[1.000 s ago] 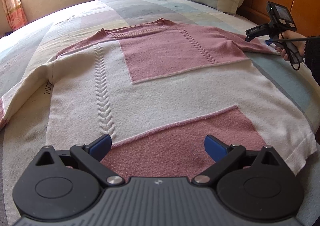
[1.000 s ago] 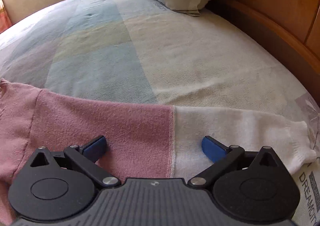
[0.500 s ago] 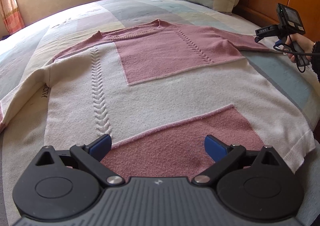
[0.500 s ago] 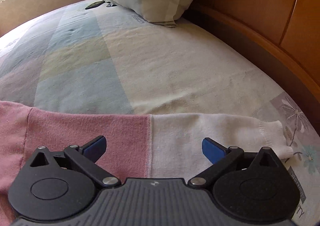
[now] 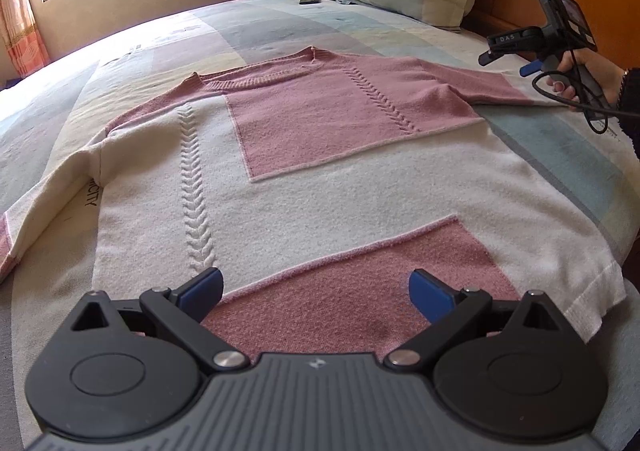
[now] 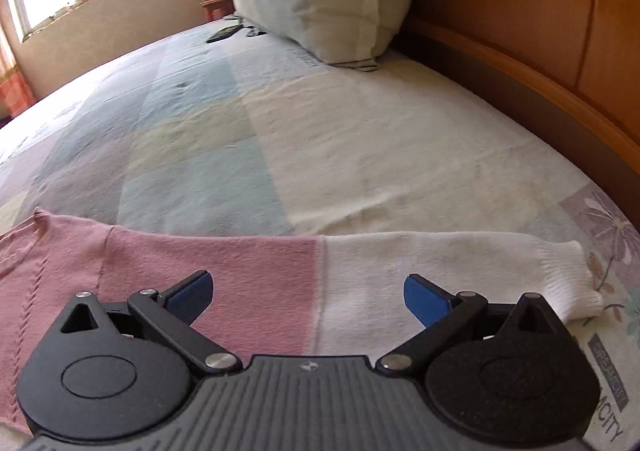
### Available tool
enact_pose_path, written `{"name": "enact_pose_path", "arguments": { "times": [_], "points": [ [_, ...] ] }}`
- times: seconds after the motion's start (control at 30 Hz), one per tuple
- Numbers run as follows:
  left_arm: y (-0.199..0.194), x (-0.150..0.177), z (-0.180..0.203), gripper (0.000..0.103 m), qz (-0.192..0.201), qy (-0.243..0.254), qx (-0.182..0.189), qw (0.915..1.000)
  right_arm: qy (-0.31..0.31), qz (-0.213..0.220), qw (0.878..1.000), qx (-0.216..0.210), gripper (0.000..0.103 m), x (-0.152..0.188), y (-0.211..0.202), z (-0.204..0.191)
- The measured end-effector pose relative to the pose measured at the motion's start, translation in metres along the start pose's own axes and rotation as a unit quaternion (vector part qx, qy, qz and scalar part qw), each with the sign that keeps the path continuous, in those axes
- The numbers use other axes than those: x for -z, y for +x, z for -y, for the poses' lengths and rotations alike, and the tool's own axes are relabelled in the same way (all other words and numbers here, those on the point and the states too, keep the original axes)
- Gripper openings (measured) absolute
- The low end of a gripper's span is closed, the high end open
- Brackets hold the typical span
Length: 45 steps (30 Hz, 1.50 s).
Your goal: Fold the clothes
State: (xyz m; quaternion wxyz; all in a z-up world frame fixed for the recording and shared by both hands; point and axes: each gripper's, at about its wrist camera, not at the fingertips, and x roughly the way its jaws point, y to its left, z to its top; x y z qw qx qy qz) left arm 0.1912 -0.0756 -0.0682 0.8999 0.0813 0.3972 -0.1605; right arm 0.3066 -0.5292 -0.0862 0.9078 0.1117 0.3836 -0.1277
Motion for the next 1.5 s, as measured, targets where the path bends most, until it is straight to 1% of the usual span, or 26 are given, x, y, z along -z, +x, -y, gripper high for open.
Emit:
{"name": "enact_pose_path", "arguments": {
  "times": [0.13, 0.17, 0.23, 0.3, 0.37, 0.4, 0.5, 0.57, 0.6, 0.67, 0.73, 0.77, 0.8, 0.87, 0.9, 1.0, 1.03, 1.13, 1.2, 1.27, 1.33, 1.37, 1.43, 1.5],
  "points": [
    [0.002, 0.002, -0.007, 0.099, -0.006, -0.009, -0.006, 0.9999, -0.03, -0.01, 0.999, 0.009, 0.103, -0.005, 0.034, -0.053],
    [0.002, 0.003, -0.009, 0.099, -0.008, -0.011, -0.008, 0.9999, -0.032, -0.009, 0.999, 0.016, 0.103, -0.005, 0.043, -0.058],
    [0.003, 0.004, -0.012, 0.099, -0.011, -0.016, -0.01, 0.9998, -0.031, -0.005, 0.999, 0.033, 0.103, -0.003, 0.062, -0.06],
    [0.004, 0.005, -0.015, 0.099, -0.011, -0.02, -0.01, 0.9997, -0.023, 0.003, 0.999, 0.034, 0.103, -0.007, 0.068, -0.057],
    [0.004, 0.006, -0.016, 0.099, -0.009, -0.023, -0.007, 0.9997, 0.001, -0.011, 0.998, 0.055, 0.103, -0.017, 0.068, -0.051],
    [0.005, 0.007, -0.016, 0.099, -0.008, -0.024, -0.006, 0.9997, 0.003, -0.017, 0.999, 0.042, 0.103, -0.018, 0.062, -0.053],
    [0.003, 0.008, -0.015, 0.099, -0.005, -0.025, -0.001, 0.9997, -0.008, -0.029, 0.999, -0.027, 0.103, -0.015, 0.038, -0.066],
    [0.002, 0.007, -0.013, 0.099, -0.004, -0.021, -0.001, 0.9998, -0.061, -0.038, 0.994, -0.082, 0.103, -0.003, 0.02, -0.089],
    [0.0, 0.007, -0.012, 0.099, -0.003, -0.019, -0.001, 0.9998, -0.091, -0.042, 0.99, -0.096, 0.103, 0.005, 0.015, -0.1],
    [-0.003, 0.007, -0.011, 0.099, 0.001, -0.019, 0.001, 0.9998, -0.147, -0.046, 0.982, -0.109, 0.103, 0.021, 0.008, -0.12],
    [-0.007, 0.007, -0.012, 0.099, 0.004, -0.021, 0.004, 0.9998, -0.184, -0.054, 0.977, -0.091, 0.103, 0.035, 0.012, -0.128],
    [-0.009, 0.007, -0.013, 0.099, 0.005, -0.023, 0.005, 0.9997, -0.204, -0.051, 0.974, -0.08, 0.103, 0.043, 0.016, -0.127],
    [-0.01, 0.008, -0.014, 0.099, 0.005, -0.024, 0.003, 0.9997, -0.213, -0.037, 0.972, -0.087, 0.103, 0.048, 0.016, -0.123],
    [-0.013, 0.008, -0.017, 0.099, 0.007, -0.023, -0.001, 0.9997, -0.2, -0.029, 0.976, -0.085, 0.103, 0.046, 0.011, -0.117],
    [-0.014, 0.009, -0.018, 0.099, 0.008, -0.022, -0.003, 0.9997, -0.203, -0.022, 0.975, -0.084, 0.103, 0.047, 0.003, -0.121],
    [-0.012, 0.009, -0.022, 0.099, 0.011, -0.022, -0.005, 0.9997, -0.225, 0.011, 0.971, -0.082, 0.103, 0.052, -0.025, -0.141],
    [-0.011, 0.009, -0.023, 0.099, 0.011, -0.023, -0.005, 0.9996, -0.235, 0.017, 0.968, -0.087, 0.103, 0.055, -0.032, -0.148],
    [-0.004, 0.013, -0.026, 0.099, 0.006, -0.037, 0.0, 0.9993, -0.245, 0.009, 0.963, -0.114, 0.103, 0.069, -0.043, -0.166],
    [0.003, 0.018, -0.028, 0.099, -0.001, -0.042, 0.003, 0.9991, -0.241, -0.003, 0.959, -0.146, 0.103, 0.08, -0.045, -0.174],
    [0.011, 0.026, -0.029, 0.099, -0.009, -0.046, 0.007, 0.9989, -0.239, -0.002, 0.953, -0.186, 0.103, 0.092, -0.048, -0.181],
    [0.017, 0.033, -0.029, 0.099, -0.017, -0.049, 0.011, 0.9986, -0.237, -0.006, 0.948, -0.211, 0.103, 0.101, -0.049, -0.188],
    [0.016, 0.034, -0.028, 0.099, -0.015, -0.047, 0.01, 0.9987, -0.236, -0.011, 0.948, -0.214, 0.103, 0.106, -0.048, -0.192],
    [0.012, 0.037, -0.027, 0.099, -0.018, -0.047, 0.011, 0.9987, -0.23, -0.034, 0.954, -0.187, 0.103, 0.114, -0.041, -0.195],
    [0.006, 0.042, -0.026, 0.099, -0.023, -0.047, 0.015, 0.9985, -0.228, -0.038, 0.956, -0.18, 0.103, 0.122, -0.049, -0.197]
  ]
}}
